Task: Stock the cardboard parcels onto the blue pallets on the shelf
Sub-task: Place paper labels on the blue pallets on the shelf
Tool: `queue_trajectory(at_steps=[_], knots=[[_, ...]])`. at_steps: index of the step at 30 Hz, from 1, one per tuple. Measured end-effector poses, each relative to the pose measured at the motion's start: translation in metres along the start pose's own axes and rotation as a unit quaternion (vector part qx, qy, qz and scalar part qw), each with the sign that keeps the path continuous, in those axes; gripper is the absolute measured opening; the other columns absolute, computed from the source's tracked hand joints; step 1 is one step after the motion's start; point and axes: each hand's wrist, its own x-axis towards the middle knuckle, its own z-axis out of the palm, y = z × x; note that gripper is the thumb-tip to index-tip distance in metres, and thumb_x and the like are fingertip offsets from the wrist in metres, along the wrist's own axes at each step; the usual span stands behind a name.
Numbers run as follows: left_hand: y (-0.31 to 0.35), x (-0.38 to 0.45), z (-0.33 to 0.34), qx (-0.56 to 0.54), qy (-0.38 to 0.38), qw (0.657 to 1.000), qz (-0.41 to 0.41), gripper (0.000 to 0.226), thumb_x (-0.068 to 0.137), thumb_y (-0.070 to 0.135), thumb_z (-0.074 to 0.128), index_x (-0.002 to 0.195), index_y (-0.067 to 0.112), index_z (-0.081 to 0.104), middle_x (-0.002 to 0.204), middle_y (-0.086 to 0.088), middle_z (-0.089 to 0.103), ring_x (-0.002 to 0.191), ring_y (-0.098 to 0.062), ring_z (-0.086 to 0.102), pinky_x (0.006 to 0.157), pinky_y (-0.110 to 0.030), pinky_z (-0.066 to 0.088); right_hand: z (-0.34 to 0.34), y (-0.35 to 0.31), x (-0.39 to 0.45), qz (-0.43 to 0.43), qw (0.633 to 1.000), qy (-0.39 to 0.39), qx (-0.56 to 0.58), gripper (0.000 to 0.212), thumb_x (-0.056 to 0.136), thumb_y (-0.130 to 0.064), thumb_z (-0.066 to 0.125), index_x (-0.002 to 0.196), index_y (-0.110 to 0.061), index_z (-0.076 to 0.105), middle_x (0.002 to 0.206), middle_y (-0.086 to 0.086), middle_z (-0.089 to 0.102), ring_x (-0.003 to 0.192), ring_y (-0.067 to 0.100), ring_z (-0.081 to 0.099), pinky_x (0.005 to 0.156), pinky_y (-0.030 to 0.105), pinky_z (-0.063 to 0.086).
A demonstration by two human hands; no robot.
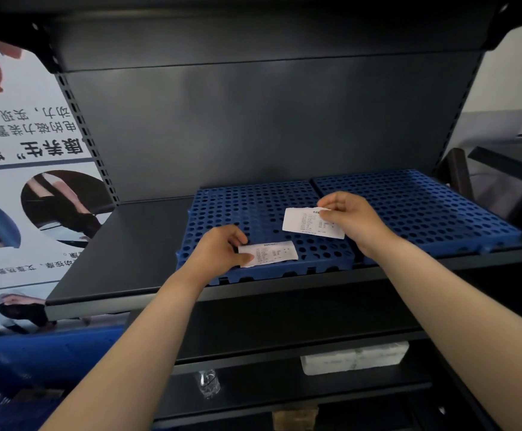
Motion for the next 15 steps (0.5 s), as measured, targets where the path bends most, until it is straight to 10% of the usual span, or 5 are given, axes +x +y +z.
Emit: queue_trajectory(at_steps=[15], knots=[[0.095,0.023,0.045,-0.084,-0.009,0.994,0.068,0.022,0.088,0.030,0.061,0.108,0.023,0.057,0.088,0.017,0.059,0.078,0.002,0.052,0.066,-0.008,0.038,-0.058,0.020,-0.009,-0.019,0.998,-0.056,-0.002,0.016,0.086,-0.005,0.065,0.085,-0.021,0.061,0.081,-0.005,0.063,0.079,0.010,0.061,0.073,0.019,0.048]])
